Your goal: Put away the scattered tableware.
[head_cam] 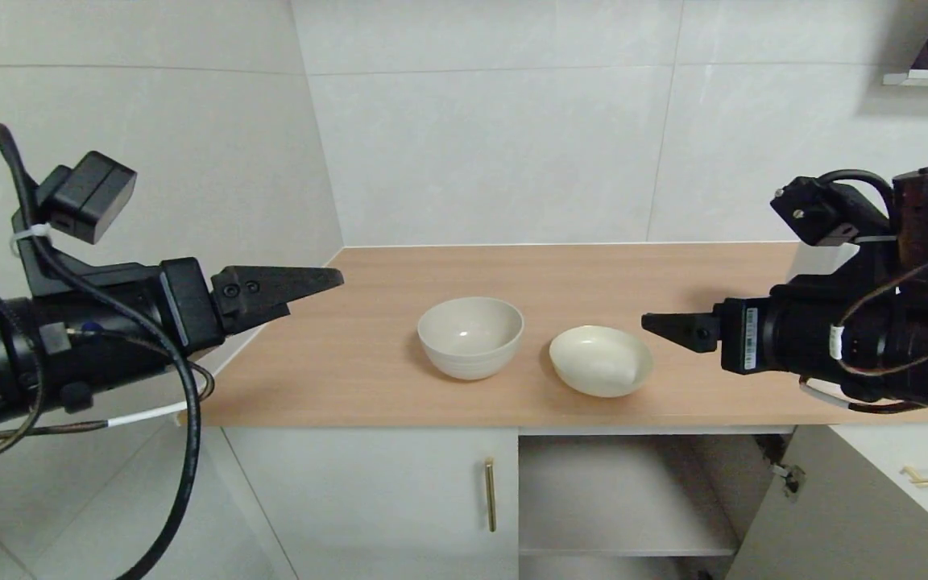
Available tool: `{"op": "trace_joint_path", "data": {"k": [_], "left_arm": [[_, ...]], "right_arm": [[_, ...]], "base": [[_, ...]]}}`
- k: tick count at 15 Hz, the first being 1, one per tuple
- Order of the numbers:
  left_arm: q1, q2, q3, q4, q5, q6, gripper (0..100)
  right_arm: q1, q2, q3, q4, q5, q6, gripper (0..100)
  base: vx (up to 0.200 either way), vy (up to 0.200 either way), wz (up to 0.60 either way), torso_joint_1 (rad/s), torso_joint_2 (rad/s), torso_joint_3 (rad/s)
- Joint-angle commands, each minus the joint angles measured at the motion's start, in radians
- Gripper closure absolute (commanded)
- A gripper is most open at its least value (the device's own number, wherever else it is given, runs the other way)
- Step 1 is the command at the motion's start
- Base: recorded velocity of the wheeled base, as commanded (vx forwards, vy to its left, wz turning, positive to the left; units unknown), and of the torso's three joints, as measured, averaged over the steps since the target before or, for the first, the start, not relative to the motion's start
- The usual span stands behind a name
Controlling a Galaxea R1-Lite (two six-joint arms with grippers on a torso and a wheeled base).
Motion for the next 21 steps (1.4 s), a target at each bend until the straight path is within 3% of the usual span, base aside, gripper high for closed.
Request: {"op": "trace_joint_path", "data": {"k": [1, 2, 4, 6, 8, 9, 10, 14, 16, 19, 21], "left_arm": [[0.001, 0.111, -0.179, 0.235, 0.014, -0.002, 0], [-0.002, 0.157, -0.292, 0.437, 0.030, -0.002, 0], [-0.019, 0.232, -0.383, 0.612, 0.033, -0.001, 0], [-0.019, 0.300, -0.388, 0.577, 0.070, 0.001, 0], [-0.019, 0.429, -0.388, 0.417, 0.237, -0.027, 0], [-0.021, 0.432, -0.388, 0.414, 0.240, -0.030, 0], [-0.048, 0.499, -0.397, 0.353, 0.295, -0.096, 0], [-0.098, 0.533, -0.417, 0.330, 0.300, -0.159, 0], [-0.130, 0.588, -0.417, 0.256, 0.314, -0.209, 0], [-0.145, 0.665, -0.440, 0.224, 0.380, -0.225, 0], [-0.154, 0.680, -0.447, 0.222, 0.389, -0.235, 0]], "right_arm": [[-0.039, 0.097, -0.089, 0.069, -0.010, 0.057, 0], [-0.068, 0.121, -0.115, 0.112, -0.009, 0.074, 0], [-0.102, 0.190, -0.125, 0.104, -0.009, 0.077, 0], [-0.119, 0.242, -0.139, 0.092, -0.013, 0.090, 0], [-0.123, 0.313, -0.174, 0.087, -0.058, 0.129, 0], [-0.123, 0.315, -0.176, 0.087, -0.059, 0.131, 0], [-0.123, 0.339, -0.176, 0.069, -0.085, 0.132, 0], [-0.123, 0.336, -0.170, 0.063, -0.087, 0.134, 0], [-0.123, 0.334, -0.170, 0.063, -0.087, 0.134, 0], [-0.123, 0.334, -0.168, 0.063, -0.090, 0.136, 0], [-0.123, 0.334, -0.168, 0.063, -0.093, 0.136, 0]], "base": [[0.000, 0.000, 0.00, 0.000, 0.00, 0.000], [0.000, 0.000, 0.00, 0.000, 0.00, 0.000], [0.000, 0.000, 0.00, 0.000, 0.00, 0.000], [0.000, 0.000, 0.00, 0.000, 0.00, 0.000], [0.000, 0.000, 0.00, 0.000, 0.00, 0.000], [0.000, 0.000, 0.00, 0.000, 0.00, 0.000], [0.000, 0.000, 0.00, 0.000, 0.00, 0.000], [0.000, 0.000, 0.00, 0.000, 0.00, 0.000], [0.000, 0.000, 0.00, 0.000, 0.00, 0.000], [0.000, 0.000, 0.00, 0.000, 0.00, 0.000], [0.000, 0.000, 0.00, 0.000, 0.00, 0.000]]}}
